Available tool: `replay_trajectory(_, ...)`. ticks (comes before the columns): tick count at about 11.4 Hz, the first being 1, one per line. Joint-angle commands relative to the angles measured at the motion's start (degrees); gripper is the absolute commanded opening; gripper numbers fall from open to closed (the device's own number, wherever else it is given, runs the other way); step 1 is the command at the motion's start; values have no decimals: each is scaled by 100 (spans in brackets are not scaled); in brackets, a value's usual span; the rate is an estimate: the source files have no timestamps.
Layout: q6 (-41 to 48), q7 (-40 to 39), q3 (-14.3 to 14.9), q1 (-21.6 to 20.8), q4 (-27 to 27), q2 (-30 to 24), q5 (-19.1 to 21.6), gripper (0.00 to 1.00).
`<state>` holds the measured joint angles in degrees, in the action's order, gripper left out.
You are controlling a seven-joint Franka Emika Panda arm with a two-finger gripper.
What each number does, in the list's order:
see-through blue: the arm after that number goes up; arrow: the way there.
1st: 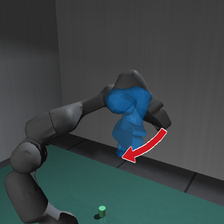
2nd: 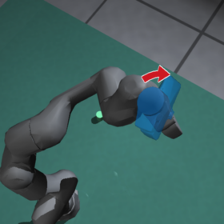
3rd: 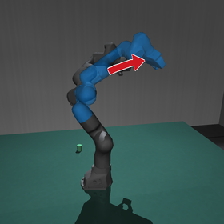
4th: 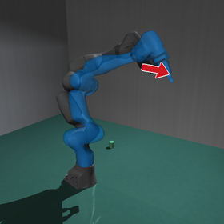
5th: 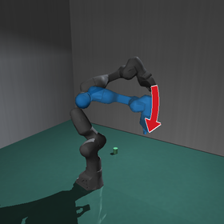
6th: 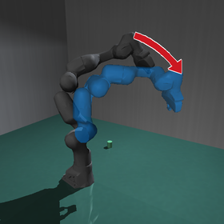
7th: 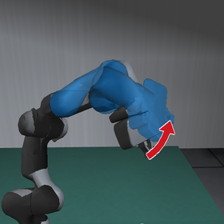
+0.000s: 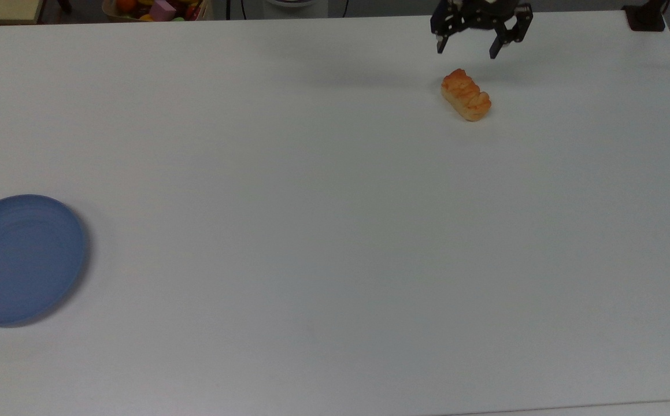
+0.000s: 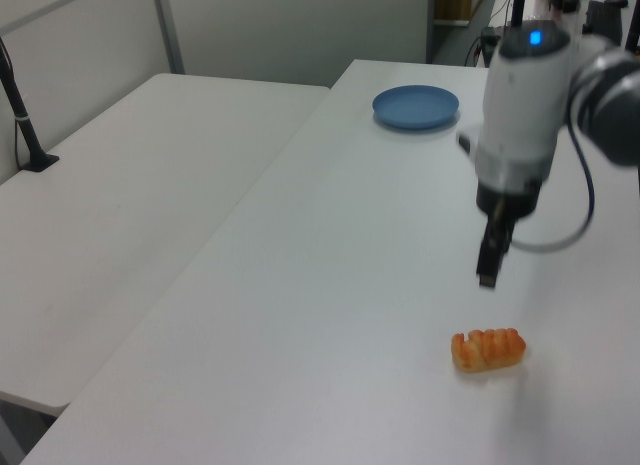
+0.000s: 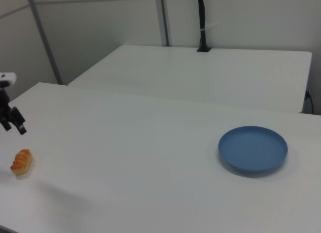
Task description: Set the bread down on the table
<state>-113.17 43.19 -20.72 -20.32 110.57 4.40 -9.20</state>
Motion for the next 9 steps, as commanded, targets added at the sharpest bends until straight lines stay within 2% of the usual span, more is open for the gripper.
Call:
replay_trajectory(1,880,-590,610,256,-673,-378,733,100)
replay_trajectory(3,1707,-1153,1234,257,-1411,-440,779,100)
replay_trajectory(4,1780,-1216,1551,256,-1528,-536,770,100)
replay_trajectory(7,1781,-1812,2360,248,-1547,-862,849,100)
replay_trajectory(9,1746,-2863,2826,335,-1486,-967,1435,100)
